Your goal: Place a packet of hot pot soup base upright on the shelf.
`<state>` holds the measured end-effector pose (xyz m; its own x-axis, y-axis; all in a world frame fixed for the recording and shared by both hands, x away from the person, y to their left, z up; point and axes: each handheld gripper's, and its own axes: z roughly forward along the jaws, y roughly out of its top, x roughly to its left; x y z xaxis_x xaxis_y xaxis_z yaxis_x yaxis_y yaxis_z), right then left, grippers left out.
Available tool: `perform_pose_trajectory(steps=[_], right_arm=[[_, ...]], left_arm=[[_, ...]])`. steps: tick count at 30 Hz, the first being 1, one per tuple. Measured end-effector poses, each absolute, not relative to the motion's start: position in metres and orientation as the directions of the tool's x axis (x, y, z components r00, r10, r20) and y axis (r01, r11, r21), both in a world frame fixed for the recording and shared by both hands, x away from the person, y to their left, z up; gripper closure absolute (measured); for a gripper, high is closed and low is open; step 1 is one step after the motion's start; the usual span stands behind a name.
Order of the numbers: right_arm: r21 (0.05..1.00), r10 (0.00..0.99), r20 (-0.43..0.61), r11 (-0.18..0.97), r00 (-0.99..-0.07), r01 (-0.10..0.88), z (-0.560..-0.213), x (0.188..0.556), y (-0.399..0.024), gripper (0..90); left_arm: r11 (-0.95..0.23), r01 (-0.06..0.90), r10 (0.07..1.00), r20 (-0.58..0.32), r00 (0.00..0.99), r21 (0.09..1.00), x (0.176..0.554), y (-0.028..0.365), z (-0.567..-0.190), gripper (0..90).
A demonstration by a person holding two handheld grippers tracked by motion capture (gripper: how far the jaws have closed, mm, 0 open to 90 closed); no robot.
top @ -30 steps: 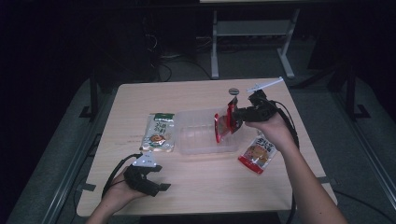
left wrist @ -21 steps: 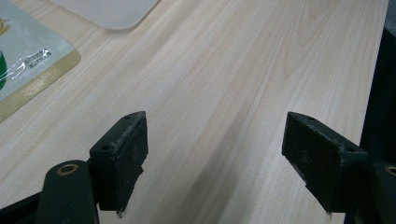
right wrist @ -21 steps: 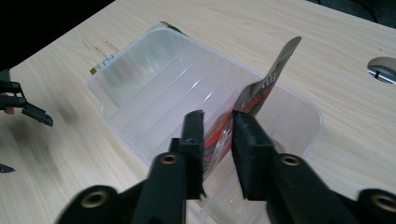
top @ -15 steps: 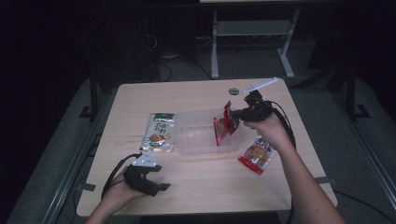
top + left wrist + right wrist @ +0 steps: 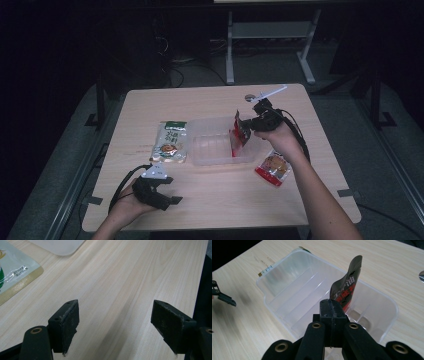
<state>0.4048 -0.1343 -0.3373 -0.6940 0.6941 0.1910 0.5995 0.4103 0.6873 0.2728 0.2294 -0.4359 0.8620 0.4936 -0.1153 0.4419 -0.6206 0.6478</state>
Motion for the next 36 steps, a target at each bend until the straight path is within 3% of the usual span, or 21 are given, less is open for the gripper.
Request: perform_pose_trajectory(steps=[9, 20, 23, 36], right_arm=[[0.675, 0.689, 0.204, 0.415, -0.695, 0.61, -0.349, 0.41, -0.127, 89.5], [0.699, 0.672, 0.237, 0.384, -0.702, 0.603, -0.341, 0.401, -0.135, 53.5], [0.713, 0.672, 0.231, 0.375, -0.703, 0.593, -0.337, 0.396, -0.141, 47.5], [0.757, 0.664, 0.207, 0.357, -0.718, 0.548, -0.33, 0.365, -0.178, 39.4]], left_arm=[[-0.621, 0.443, 0.493, -0.116, 0.862, 0.647, 0.273, 0.23, -0.436, 22.5], [-0.615, 0.451, 0.503, -0.119, 0.856, 0.647, 0.273, 0.231, -0.435, 22.5], [-0.613, 0.451, 0.505, -0.116, 0.855, 0.649, 0.275, 0.233, -0.435, 22.5], [-0.603, 0.457, 0.519, -0.113, 0.847, 0.654, 0.275, 0.237, -0.433, 22.5]])
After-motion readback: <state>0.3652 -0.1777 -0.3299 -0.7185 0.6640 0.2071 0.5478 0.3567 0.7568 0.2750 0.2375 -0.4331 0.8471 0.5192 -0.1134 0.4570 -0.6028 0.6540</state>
